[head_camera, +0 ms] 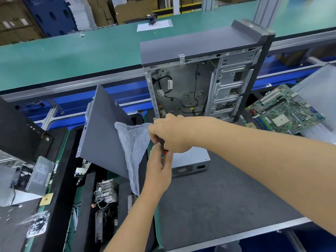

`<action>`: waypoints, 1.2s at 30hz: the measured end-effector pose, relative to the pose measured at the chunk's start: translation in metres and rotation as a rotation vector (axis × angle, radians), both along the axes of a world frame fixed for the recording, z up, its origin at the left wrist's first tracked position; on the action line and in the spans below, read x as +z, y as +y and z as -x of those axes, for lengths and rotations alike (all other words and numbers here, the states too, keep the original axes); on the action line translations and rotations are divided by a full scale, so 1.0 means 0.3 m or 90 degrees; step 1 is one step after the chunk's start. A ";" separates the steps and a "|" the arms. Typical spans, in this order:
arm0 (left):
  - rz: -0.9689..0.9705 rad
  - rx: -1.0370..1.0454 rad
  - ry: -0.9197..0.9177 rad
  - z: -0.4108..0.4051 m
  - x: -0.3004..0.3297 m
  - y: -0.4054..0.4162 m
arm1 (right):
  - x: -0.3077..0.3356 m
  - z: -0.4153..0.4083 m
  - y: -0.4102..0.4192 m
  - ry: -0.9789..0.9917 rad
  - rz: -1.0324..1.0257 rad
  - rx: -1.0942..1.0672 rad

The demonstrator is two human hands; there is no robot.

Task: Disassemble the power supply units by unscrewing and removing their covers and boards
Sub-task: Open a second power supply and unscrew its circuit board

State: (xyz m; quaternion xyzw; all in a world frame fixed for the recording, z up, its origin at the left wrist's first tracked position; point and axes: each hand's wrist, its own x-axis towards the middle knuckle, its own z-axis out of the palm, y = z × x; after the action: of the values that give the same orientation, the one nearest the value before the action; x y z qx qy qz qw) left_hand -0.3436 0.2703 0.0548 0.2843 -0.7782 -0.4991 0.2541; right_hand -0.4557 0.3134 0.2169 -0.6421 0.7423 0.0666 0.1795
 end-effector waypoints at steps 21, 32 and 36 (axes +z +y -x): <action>-0.045 0.063 0.044 0.019 -0.008 0.025 | 0.062 -0.019 -0.015 0.099 -0.100 -0.034; -0.136 0.156 0.050 0.094 0.029 0.039 | 0.040 0.008 -0.007 0.137 -0.001 -0.152; -0.155 0.160 0.026 0.095 0.025 0.035 | 0.009 0.026 -0.014 0.187 0.024 -0.128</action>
State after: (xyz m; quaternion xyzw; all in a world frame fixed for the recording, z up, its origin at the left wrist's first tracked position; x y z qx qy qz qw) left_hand -0.3722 0.2808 0.0622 0.3977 -0.6649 -0.5597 0.2942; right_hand -0.4635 0.3091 0.2196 -0.5512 0.8222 0.1276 0.0628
